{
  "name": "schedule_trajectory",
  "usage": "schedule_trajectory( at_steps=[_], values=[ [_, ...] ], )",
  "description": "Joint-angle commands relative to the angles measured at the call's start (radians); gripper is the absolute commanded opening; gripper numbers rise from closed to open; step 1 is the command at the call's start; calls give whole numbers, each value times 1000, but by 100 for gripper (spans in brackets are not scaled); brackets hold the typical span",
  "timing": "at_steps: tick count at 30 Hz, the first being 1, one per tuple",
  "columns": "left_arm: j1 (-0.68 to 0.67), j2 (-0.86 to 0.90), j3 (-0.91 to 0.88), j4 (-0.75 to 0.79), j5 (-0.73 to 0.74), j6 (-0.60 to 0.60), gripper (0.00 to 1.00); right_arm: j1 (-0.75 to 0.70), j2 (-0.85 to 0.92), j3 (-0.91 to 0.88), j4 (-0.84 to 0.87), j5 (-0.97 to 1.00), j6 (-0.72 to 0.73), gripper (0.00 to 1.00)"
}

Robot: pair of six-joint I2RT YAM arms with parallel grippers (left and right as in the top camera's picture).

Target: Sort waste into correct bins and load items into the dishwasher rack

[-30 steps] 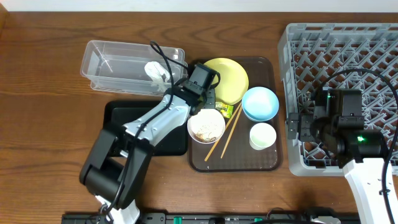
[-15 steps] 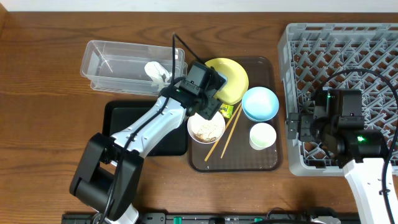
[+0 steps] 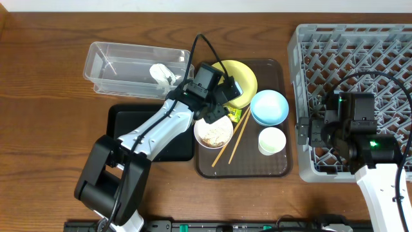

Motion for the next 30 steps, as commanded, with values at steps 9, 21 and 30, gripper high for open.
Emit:
schedule_trajectory(
  at_steps=[9, 21, 30],
  values=[
    [1, 78, 0, -25, -11, 31, 66, 4, -5, 19, -5, -8, -9, 99],
    [2, 78, 0, -79, -11, 16, 45, 4, -5, 19, -4, -8, -9, 99],
    [2, 70, 0, -82, -12, -22, 6, 4, -5, 19, -4, -8, -9, 99]
  ],
)
